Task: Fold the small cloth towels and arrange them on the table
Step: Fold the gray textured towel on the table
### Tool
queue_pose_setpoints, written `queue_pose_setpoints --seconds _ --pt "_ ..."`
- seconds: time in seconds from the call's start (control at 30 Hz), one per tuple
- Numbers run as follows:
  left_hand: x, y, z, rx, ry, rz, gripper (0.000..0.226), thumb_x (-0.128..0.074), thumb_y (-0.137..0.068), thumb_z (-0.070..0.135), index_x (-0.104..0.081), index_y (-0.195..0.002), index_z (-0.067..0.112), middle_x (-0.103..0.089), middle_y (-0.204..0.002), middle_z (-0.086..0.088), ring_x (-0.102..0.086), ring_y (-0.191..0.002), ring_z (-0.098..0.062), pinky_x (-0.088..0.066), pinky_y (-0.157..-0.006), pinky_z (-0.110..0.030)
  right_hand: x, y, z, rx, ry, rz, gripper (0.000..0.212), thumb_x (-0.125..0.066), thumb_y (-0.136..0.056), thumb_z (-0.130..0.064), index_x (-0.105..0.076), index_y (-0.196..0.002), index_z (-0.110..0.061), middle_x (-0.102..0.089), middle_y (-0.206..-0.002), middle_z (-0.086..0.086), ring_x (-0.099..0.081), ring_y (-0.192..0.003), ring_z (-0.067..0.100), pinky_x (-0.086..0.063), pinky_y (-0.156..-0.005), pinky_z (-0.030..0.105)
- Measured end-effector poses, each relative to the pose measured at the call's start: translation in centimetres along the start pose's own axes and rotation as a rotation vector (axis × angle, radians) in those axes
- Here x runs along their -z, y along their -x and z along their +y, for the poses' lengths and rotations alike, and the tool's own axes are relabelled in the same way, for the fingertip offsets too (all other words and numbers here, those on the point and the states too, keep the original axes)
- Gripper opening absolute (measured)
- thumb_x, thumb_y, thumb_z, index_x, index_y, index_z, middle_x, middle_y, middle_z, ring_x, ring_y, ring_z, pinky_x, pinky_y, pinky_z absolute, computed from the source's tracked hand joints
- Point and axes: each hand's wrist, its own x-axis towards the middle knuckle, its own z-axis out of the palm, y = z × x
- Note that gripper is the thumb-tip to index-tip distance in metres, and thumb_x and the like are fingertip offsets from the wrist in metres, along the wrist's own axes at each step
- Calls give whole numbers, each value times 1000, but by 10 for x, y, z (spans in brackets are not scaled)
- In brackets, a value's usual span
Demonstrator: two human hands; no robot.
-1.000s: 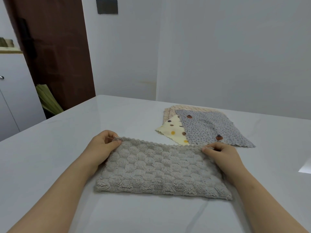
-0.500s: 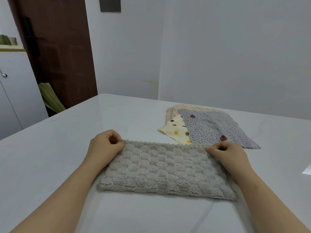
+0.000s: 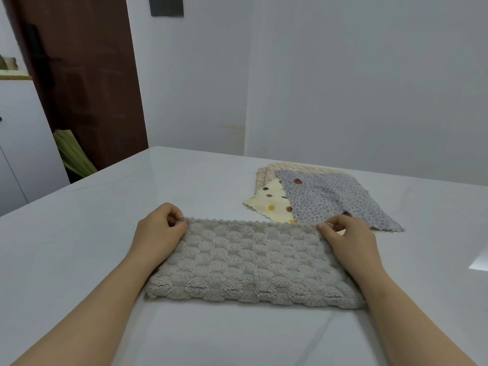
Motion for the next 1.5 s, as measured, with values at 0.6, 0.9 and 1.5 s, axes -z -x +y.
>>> queue_pose_setpoints --seconds 0.6,0.9,1.5 --pt "-30 56 49 -416 -460 -493 66 -21 -83 63 -23 -143 36 -14 -156 5 -9 -144 -17 -10 -117 -35 16 41 -18 -152 450 -120 43 -39 -87 -54 -46 -102 -14 -61 -102 5 -59 -96 26 -38 -69 31" --pt "-36 68 53 -372 -744 -634 57 -16 -91 61 -3 -144 44 5 -157 10 12 -145 -19 6 -116 -43 24 44 -17 -207 143 -276 40 -65 -76 -37 -35 -57 -17 -44 -56 -3 -45 -58 14 -30 -53 29" --pt "-54 75 65 -366 -721 -603 56 -15 -93 58 -4 -145 41 2 -157 12 8 -145 -17 3 -117 -46 41 31 -10 -348 -469 -92 22 -62 -74 0 -61 -95 -8 -63 -77 11 -59 -68 25 -48 -62 34"
